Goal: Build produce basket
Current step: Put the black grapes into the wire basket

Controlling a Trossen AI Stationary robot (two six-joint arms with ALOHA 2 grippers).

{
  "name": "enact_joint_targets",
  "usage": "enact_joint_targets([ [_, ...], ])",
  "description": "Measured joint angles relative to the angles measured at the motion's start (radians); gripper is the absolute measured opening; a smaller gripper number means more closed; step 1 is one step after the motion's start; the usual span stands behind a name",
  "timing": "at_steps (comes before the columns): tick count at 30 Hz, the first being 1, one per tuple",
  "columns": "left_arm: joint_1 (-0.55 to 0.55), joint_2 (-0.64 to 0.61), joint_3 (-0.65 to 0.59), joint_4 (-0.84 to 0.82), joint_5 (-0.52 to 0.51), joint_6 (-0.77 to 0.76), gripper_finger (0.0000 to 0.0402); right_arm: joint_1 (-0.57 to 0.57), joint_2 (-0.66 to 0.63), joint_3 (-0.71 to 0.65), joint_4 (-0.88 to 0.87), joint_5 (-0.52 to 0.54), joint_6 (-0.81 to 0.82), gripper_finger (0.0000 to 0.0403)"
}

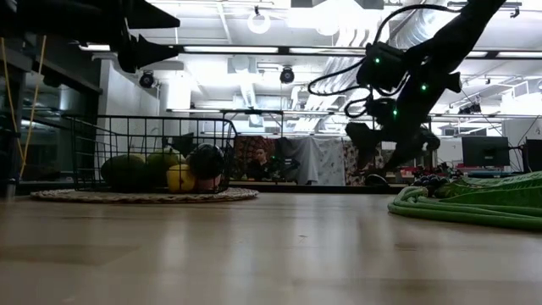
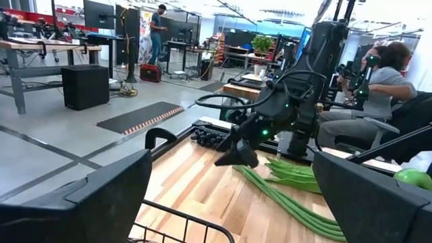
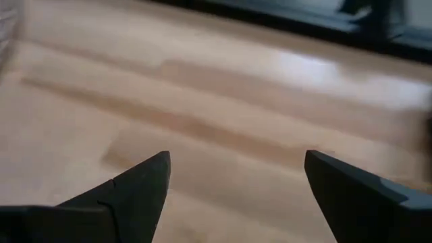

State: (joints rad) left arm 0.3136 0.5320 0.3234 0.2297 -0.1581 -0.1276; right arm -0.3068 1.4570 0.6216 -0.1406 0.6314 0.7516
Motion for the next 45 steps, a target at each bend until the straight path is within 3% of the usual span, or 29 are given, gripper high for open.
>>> enact_joint_targets([
  [7, 0.0, 0.0, 0.0, 0.014, -0.018, 0.0, 0.04, -0.065, 0.0, 0.0, -0.11, 0.154, 0.038, 0.0332],
  [25, -0.001, 0.0, 0.0, -0.009, 0.026, 0.005, 0.04, -0.133, 0.001, 0.0, -0.474, 0.233, 0.346, 0.0332],
  [33, -0.001, 0.0, 0.0, -0.002, 0.027, -0.016, 0.04, -0.195, 0.003, -0.078, -0.447, 0.198, 0.378, 0.0332],
  [38, -0.001, 0.0, 0.0, 0.002, 0.103, -0.045, 0.04, -0.211, 0.003, -0.144, -0.356, 0.184, 0.378, 0.0329],
  [45, -0.001, 0.0, 0.0, 0.005, 0.103, -0.047, 0.04, -0.211, 0.003, -0.169, -0.298, 0.196, 0.378, 0.0264],
])
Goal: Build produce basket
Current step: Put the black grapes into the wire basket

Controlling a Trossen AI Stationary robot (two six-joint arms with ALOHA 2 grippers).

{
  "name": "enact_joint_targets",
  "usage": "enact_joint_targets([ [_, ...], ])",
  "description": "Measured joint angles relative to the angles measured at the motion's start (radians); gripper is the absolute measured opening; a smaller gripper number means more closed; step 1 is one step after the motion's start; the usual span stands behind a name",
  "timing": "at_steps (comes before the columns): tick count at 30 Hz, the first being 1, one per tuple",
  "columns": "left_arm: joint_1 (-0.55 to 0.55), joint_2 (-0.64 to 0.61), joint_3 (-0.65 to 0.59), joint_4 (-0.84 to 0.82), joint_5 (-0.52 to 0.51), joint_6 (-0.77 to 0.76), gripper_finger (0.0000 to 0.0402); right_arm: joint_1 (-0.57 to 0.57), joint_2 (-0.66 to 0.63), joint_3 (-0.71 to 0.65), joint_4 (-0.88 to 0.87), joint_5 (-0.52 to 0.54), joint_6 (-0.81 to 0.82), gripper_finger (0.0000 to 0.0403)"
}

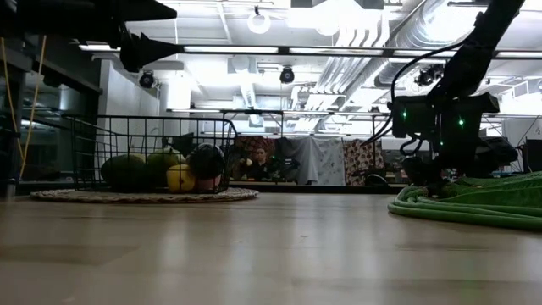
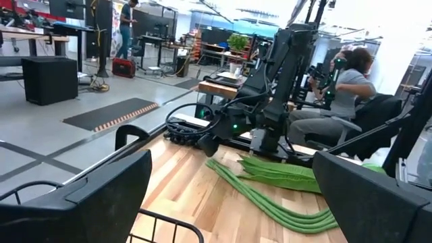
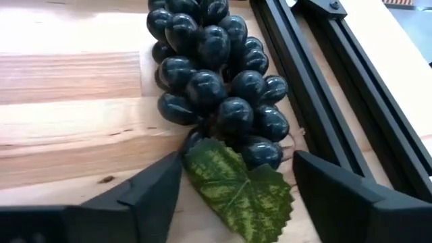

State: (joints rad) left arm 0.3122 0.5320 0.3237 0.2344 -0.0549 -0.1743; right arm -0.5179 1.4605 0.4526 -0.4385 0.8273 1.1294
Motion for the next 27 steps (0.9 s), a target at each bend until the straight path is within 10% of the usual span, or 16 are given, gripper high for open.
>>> enact_joint_targets([
  [15, 0.0, 0.0, 0.0, 0.002, -0.009, 0.02, 0.04, 0.018, -0.005, 0.0, 0.003, 0.051, -0.032, 0.0014],
  [27, 0.0, 0.0, 0.0, -0.006, -0.024, 0.02, 0.04, 0.179, -0.126, 0.103, 0.04, 0.135, -0.207, 0.0003],
])
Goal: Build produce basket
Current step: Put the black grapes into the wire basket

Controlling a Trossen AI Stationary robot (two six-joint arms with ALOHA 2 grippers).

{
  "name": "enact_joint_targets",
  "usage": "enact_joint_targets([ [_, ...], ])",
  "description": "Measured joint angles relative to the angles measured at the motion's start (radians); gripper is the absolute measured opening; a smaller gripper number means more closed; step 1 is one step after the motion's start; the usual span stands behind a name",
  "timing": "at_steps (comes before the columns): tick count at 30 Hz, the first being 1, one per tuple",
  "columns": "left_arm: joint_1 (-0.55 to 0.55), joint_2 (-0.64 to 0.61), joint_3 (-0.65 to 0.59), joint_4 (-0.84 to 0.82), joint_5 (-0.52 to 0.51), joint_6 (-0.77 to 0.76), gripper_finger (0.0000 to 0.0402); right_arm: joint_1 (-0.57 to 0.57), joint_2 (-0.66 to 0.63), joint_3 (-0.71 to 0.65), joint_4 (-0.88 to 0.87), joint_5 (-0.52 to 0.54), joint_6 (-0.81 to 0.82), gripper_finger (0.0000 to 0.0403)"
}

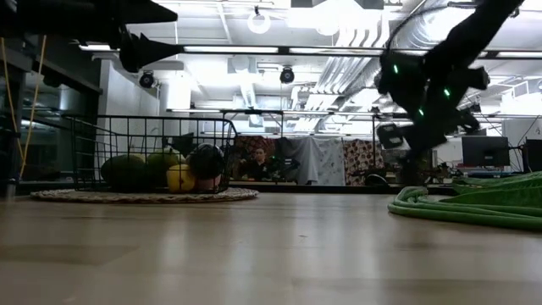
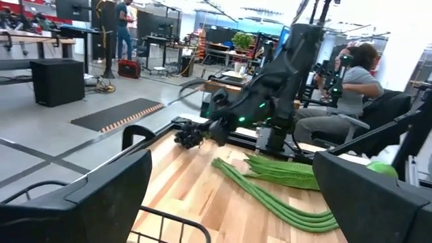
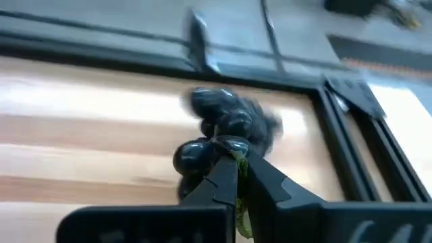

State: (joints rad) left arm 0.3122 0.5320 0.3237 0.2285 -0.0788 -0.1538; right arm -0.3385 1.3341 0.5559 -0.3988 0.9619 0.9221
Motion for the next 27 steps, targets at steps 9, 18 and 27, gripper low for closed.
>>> enact_joint_targets([
  [9, 0.001, 0.0, 0.0, -0.017, -0.016, 0.079, 0.04, 0.121, -0.016, 0.145, 0.252, -0.078, -0.359, 0.0001],
  [18, 0.001, 0.0, 0.0, -0.039, 0.015, 0.08, 0.04, 0.233, -0.016, 0.184, 0.516, -0.199, -0.594, 0.0],
  [27, 0.0, 0.0, 0.0, -0.057, 0.122, 0.116, 0.04, 0.275, -0.016, 0.184, 0.649, -0.363, -0.709, 0.0],
])
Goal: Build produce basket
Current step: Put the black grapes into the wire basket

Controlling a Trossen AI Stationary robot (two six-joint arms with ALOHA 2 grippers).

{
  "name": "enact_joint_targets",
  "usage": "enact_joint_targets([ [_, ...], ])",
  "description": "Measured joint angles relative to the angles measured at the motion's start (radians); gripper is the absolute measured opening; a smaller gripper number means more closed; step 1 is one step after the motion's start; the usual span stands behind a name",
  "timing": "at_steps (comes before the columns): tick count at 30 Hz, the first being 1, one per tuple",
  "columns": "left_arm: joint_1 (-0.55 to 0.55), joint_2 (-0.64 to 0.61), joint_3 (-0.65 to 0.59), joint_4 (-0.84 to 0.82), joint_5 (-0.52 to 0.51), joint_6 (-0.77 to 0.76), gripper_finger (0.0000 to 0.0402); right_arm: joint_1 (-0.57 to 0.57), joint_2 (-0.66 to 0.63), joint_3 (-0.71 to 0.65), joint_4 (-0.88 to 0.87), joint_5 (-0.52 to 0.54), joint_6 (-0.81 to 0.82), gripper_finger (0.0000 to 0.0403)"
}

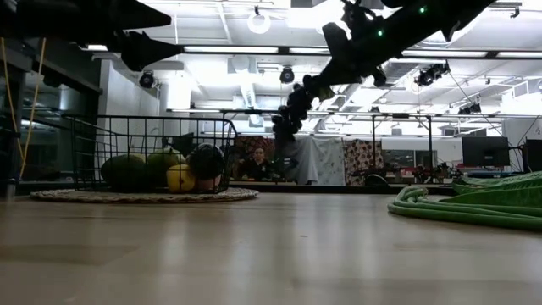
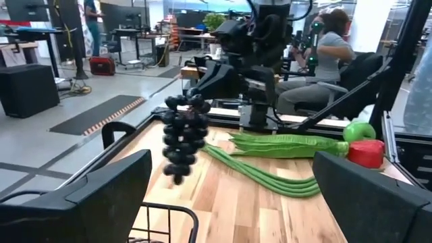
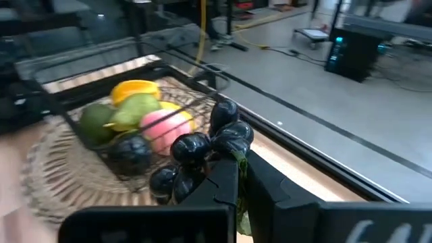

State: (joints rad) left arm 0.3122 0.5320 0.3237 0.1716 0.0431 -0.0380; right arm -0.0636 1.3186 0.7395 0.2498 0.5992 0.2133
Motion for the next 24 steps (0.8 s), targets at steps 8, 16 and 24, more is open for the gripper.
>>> enact_joint_targets([
  [8, 0.0, 0.0, 0.0, 0.001, -0.057, 0.027, 0.04, 0.001, 0.0, 0.0, 0.074, -0.098, -0.052, 0.0],
  [16, 0.0, 0.0, 0.0, 0.001, -0.099, 0.016, 0.04, 0.001, 0.0, 0.0, 0.069, -0.109, -0.057, 0.0],
  [24, 0.0, 0.0, 0.0, 0.001, -0.099, 0.014, 0.04, 0.001, 0.0, 0.0, 0.069, -0.163, -0.057, 0.0],
])
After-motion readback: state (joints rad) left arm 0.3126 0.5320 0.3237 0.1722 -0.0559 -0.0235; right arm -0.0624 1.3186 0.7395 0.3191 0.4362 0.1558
